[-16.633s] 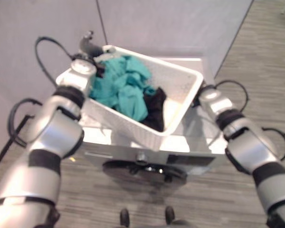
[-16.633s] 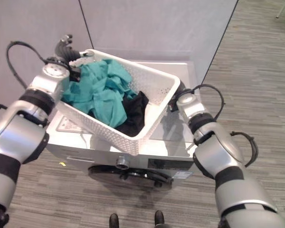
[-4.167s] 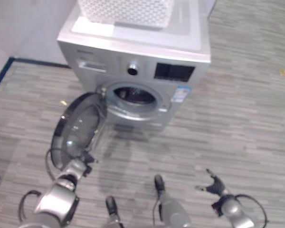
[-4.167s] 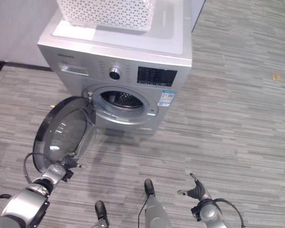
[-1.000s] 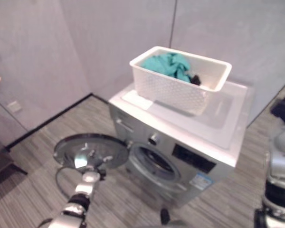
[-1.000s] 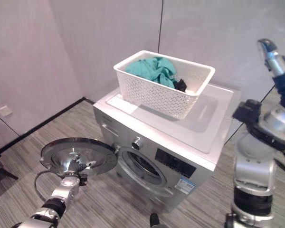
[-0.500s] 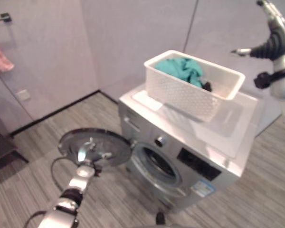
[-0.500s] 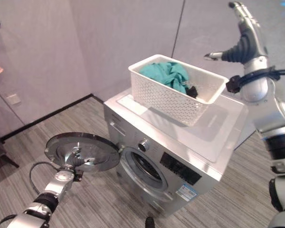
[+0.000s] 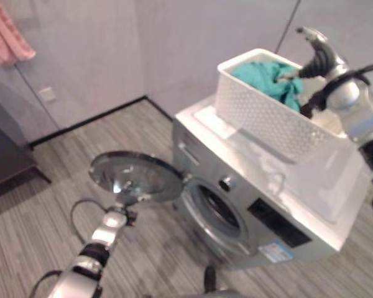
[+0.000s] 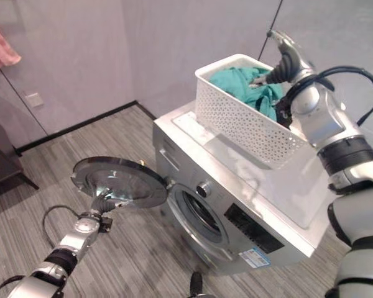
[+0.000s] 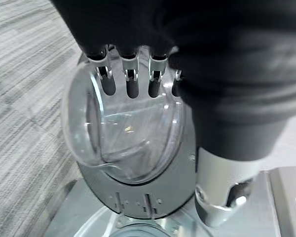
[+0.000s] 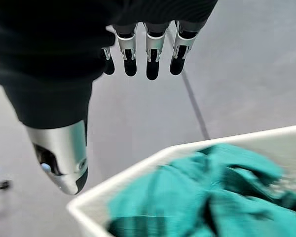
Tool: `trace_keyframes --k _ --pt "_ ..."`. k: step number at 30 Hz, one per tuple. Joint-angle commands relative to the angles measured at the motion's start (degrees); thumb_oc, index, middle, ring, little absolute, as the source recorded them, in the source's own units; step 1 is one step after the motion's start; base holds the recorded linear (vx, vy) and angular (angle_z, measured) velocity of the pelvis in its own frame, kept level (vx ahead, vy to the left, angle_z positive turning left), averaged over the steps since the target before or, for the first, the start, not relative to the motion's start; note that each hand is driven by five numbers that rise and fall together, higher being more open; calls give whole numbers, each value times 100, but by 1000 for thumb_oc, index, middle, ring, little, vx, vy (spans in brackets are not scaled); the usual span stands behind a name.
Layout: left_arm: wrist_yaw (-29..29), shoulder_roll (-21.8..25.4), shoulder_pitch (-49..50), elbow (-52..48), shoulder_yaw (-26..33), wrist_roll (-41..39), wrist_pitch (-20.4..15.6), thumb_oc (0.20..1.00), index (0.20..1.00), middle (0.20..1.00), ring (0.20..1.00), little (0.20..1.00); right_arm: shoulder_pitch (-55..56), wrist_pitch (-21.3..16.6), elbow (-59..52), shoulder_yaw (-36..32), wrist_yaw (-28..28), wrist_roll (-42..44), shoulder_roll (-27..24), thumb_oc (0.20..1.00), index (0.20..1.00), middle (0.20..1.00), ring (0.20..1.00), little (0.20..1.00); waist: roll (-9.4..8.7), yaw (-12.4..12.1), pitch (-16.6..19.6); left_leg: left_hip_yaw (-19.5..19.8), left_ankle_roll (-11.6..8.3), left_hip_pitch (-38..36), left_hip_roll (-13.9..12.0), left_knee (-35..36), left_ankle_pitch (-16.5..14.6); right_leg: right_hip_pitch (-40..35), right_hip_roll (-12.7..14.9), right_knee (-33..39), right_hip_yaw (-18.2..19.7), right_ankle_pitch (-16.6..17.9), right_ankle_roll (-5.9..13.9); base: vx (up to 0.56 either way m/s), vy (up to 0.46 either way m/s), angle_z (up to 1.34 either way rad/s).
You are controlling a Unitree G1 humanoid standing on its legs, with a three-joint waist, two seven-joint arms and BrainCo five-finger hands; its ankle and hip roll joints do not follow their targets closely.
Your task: Grab the laundry basket,head to the washer,open it,put in the laundry and shut it.
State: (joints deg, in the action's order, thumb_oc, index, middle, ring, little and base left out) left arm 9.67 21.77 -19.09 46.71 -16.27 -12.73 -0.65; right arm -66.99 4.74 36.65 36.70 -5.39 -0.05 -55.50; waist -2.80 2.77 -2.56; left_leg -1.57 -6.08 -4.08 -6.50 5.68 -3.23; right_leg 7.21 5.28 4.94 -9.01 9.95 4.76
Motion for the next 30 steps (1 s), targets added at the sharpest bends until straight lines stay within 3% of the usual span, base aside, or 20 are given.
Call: trace_keyframes --k 1,9,24,28,30 --pt "-68 312 -477 33 -245 -194 -325 1000 1000 1000 1000 1000 -1057 -16 569 293 -135 -337 48 1000 1000 1000 1000 1000 -101 18 -126 -51 5 375 -149 -68 268 -433 369 -459 -156 -992 363 0 0 0" --pt "-135 293 -431 23 -336 -263 -388 1000 1000 1000 1000 1000 -1361 -42 1707 314 -248 -489 308 1000 1000 1000 1000 1000 24 -68 -248 95 -7 580 -150 -68 362 -253 326 -549 -224 -1076 293 14 -12 12" --pt "-171 325 -419 2 -387 -443 -461 1000 1000 1000 1000 1000 -1985 -148 2754 767 -116 -529 805 1000 1000 1000 1000 1000 38 -208 -363 227 -62 785 -227 -68 515 -99 219 -570 -345 -1132 233 26 -20 6" --pt "-220 342 -376 -31 -400 -491 -499 1000 1000 1000 1000 1000 -2124 -189 3134 910 30 -493 821 1000 1000 1000 1000 1000 32 -273 -406 289 -96 864 -259 -68 630 -73 181 -555 -413 -1144 216 15 -26 10" --pt "-319 418 -393 34 -434 -495 -518 1000 1000 1000 1000 1000 -2194 -236 3395 1106 483 -181 834 1000 1000 1000 1000 1000 -12 -323 -434 306 -139 916 -318 -68 773 -12 108 -522 -427 -1133 201 33 -76 14"
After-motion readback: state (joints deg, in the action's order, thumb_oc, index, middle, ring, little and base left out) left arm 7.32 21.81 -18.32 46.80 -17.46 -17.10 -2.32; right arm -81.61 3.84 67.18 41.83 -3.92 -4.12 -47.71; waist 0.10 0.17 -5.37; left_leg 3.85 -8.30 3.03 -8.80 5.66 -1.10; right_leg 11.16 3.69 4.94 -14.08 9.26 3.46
